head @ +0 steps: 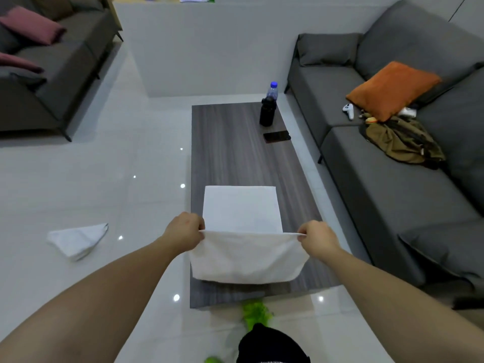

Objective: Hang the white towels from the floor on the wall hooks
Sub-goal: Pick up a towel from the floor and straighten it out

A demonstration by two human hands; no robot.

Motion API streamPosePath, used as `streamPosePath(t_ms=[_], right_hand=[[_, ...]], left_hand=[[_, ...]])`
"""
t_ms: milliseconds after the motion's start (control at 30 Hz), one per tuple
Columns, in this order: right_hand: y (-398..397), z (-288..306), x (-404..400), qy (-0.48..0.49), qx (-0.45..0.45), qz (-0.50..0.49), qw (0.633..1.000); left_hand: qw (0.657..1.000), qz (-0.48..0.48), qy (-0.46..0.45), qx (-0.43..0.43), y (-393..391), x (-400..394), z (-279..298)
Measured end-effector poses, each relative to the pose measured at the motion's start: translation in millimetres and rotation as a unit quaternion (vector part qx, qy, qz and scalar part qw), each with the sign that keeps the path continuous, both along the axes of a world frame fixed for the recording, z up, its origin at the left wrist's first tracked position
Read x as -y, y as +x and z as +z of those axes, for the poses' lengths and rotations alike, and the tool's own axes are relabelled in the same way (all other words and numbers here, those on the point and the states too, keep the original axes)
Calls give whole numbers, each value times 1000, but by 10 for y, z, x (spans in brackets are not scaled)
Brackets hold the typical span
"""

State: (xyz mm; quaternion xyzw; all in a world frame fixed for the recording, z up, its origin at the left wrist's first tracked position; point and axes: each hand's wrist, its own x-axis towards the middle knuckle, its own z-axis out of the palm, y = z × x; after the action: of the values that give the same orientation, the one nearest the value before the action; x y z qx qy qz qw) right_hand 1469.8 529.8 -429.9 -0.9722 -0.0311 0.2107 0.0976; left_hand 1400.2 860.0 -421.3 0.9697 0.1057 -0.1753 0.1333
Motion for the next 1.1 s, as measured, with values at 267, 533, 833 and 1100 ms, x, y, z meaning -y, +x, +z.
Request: streamPosePath(t_ms=[267, 533, 833, 1100], right_hand=[[776, -250, -68, 20, -16, -1, 1000], [2074, -727, -419, 45, -20, 15, 999], [2215, -1635, -581, 61, -32, 24, 997], [895, -2624, -552, 37, -178, 169, 969]], left_hand=[[999, 38, 18, -5, 679, -74, -242], [990, 116, 57, 59, 1753, -223, -674], [991, 131, 10, 31, 1899, 88, -1495], [981, 70, -56, -169, 968, 516, -2495]])
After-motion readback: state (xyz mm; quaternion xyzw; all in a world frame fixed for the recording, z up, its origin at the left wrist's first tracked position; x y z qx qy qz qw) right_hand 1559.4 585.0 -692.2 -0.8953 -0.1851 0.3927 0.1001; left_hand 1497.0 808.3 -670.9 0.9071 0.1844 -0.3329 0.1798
